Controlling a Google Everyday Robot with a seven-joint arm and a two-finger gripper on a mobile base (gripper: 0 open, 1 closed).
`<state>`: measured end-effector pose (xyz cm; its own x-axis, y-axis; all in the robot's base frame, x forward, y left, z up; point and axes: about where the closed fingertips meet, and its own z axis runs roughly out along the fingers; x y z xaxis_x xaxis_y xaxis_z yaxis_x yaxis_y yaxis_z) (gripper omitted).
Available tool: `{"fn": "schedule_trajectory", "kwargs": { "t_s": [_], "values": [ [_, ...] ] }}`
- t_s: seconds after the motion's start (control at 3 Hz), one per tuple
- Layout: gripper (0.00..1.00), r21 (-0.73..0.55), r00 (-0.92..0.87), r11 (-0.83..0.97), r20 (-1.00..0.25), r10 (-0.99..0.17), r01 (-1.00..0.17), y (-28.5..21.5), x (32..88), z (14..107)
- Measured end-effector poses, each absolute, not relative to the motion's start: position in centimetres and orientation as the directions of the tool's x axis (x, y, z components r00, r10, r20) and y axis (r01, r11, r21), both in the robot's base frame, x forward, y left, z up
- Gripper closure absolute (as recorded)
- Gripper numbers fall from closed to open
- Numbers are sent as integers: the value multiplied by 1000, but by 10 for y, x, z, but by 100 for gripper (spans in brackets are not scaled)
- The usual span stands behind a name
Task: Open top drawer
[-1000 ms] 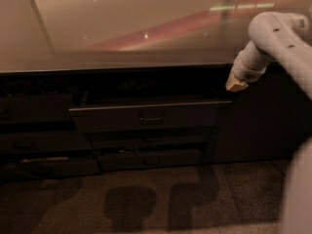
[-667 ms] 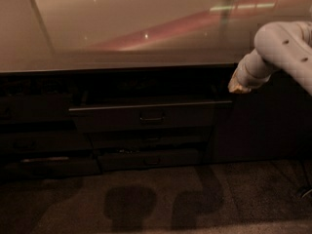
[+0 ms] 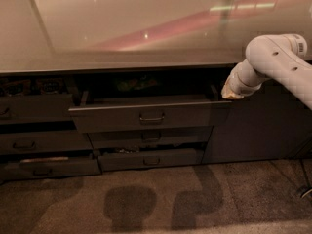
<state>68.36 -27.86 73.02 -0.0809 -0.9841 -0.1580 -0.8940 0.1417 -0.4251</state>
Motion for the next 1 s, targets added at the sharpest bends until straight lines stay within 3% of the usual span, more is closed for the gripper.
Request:
{"fn": "schedule_trajectory", "kwargs": {
  "t_s": [1.0],
  "values": [
    [100,-373,-160,181,-87,-983,-910,-303,722,693]
  ]
}}
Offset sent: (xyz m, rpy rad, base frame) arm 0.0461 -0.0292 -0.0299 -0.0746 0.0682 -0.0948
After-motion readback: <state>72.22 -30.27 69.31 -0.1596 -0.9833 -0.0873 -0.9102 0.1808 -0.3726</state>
